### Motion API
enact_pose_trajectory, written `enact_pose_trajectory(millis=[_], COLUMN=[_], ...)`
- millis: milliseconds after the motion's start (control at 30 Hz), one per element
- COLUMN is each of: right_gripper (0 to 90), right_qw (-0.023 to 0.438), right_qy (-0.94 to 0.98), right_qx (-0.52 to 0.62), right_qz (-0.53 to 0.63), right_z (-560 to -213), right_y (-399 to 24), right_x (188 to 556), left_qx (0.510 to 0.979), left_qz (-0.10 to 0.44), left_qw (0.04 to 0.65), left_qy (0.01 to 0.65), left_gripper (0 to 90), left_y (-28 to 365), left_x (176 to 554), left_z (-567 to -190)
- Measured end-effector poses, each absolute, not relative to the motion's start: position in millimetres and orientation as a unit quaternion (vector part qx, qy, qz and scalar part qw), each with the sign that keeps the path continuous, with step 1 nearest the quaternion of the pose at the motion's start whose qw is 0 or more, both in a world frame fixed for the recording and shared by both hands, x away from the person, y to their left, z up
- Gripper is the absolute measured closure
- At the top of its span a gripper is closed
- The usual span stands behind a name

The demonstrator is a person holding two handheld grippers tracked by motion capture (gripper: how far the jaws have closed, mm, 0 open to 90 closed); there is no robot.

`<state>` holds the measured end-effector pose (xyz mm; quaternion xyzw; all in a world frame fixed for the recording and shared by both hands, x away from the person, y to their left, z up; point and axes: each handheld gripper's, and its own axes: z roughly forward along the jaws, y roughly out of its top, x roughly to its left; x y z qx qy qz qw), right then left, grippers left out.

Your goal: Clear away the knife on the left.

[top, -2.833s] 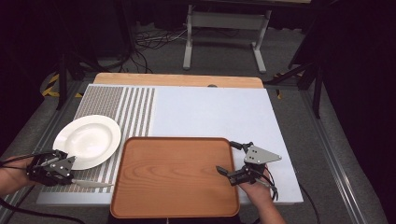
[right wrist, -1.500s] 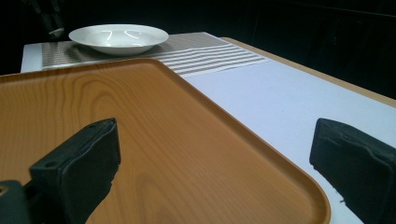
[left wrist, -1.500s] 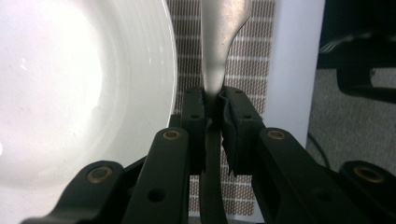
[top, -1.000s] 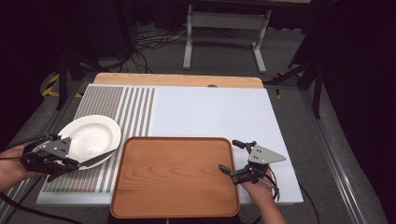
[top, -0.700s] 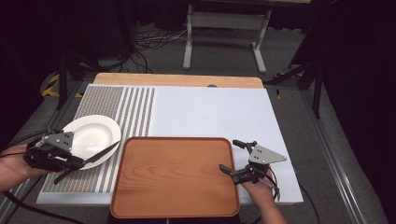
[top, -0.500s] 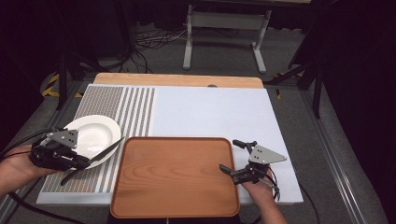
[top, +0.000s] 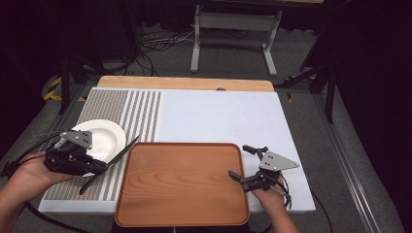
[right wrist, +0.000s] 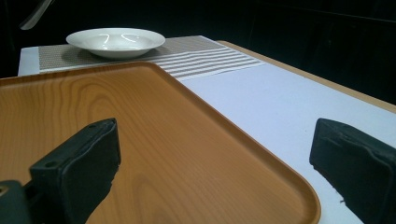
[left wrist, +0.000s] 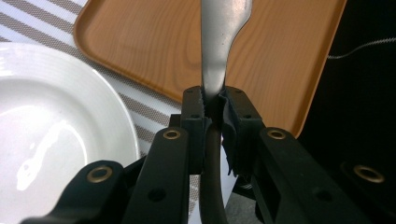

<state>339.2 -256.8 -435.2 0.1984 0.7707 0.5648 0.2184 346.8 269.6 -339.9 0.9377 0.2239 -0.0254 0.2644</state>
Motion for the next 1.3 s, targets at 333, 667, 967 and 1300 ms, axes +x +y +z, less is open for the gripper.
enact_pose_trajectory(millis=[333,667,967,1300], right_gripper=[2.4,2.4,2.4,2.4], right_qw=[0.22,0.221,0.222,0.222], right_qy=[0.769,0.769,0.769,0.768], right_qx=[0.199,0.199,0.198,0.197], right_qz=[0.567,0.567,0.566,0.567], right_z=[-434.5,-434.0,-433.7,-433.4], right_y=[-257.8,-258.6,-259.3,-258.8], right_x=[338.7,338.4,338.3,338.0], left_qx=[0.928,0.922,0.917,0.909], left_qz=[-0.056,-0.069,-0.082,-0.102], left_qw=[0.283,0.289,0.288,0.286], left_qy=[0.235,0.25,0.263,0.286], left_gripper=[80.1,80.2,80.2,80.2], left_y=[242.9,223.6,207.4,193.5], left_x=[352.0,354.2,354.7,353.3], left_z=[-351.1,-358.6,-369.8,-383.3])
